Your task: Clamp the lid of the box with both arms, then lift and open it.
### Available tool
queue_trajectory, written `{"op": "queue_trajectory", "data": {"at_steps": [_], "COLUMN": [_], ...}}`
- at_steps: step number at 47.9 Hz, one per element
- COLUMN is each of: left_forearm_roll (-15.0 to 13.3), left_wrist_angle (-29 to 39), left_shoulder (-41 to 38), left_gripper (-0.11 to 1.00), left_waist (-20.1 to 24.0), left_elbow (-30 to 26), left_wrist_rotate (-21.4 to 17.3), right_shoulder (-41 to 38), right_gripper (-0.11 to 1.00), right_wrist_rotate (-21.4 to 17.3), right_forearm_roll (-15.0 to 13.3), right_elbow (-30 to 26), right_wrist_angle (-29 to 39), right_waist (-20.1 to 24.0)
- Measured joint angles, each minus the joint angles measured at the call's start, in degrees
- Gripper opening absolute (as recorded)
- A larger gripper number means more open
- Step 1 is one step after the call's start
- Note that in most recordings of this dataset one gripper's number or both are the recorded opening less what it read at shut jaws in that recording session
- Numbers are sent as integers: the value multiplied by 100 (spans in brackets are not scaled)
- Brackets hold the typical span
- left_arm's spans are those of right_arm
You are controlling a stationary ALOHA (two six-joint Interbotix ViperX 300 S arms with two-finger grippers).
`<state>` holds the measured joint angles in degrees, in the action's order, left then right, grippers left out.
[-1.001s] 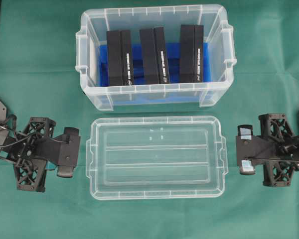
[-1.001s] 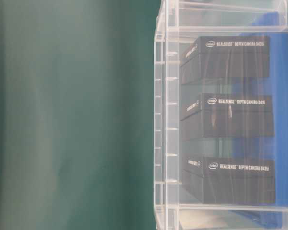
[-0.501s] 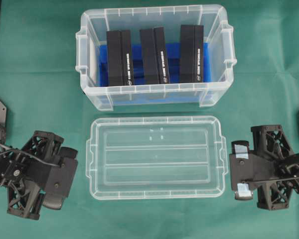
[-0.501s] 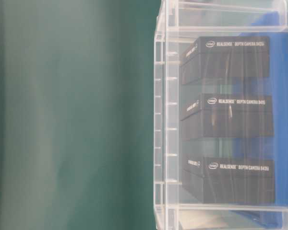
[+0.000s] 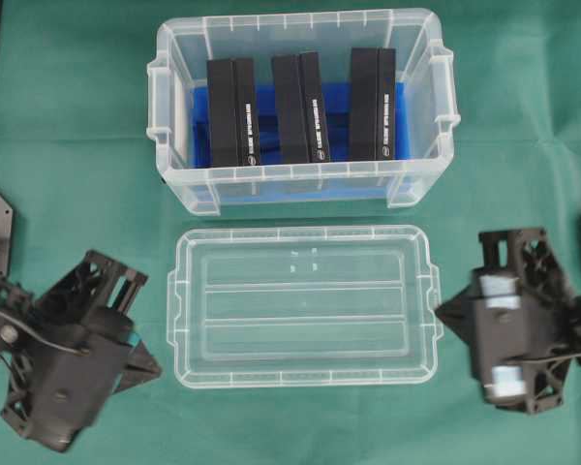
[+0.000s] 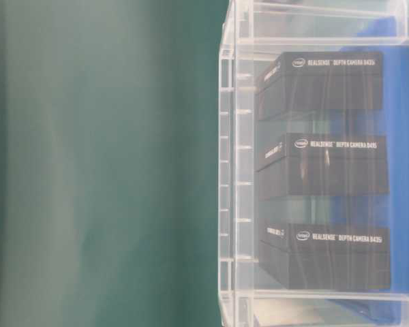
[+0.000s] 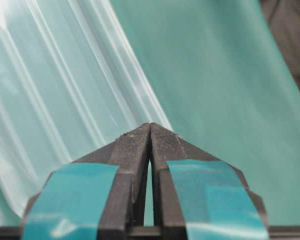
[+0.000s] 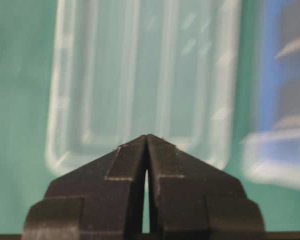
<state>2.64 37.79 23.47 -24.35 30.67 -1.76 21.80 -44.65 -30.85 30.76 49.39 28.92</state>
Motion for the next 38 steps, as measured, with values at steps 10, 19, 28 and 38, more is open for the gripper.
{"op": "queue_trajectory", "data": {"at_steps": [10, 19, 28, 38], "left_forearm_roll": [0, 0, -9, -18], "left_wrist_angle": [-527, -1134, -1591, -1775], "left_shoulder": [396, 905, 1397, 1784], "left_gripper": [1, 1, 1, 1], "left_waist": [545, 1292, 2171, 3032], "left_elbow": [-114, -97, 70, 237], "left_wrist_rotate": [-782, -1028, -1037, -1046], "right_shoulder": [606, 1204, 1644, 1916], "right_gripper": [0, 0, 0, 0], "right_wrist_rotate": [-18, -44, 0, 9], "right_forearm_roll": [-1151, -1846, -1978, -1986], "right_elbow": [-220, -211, -105, 123], "right_wrist_angle": [-193, -492, -809, -1336], "right_waist": [-53, -712, -1723, -3032]}}
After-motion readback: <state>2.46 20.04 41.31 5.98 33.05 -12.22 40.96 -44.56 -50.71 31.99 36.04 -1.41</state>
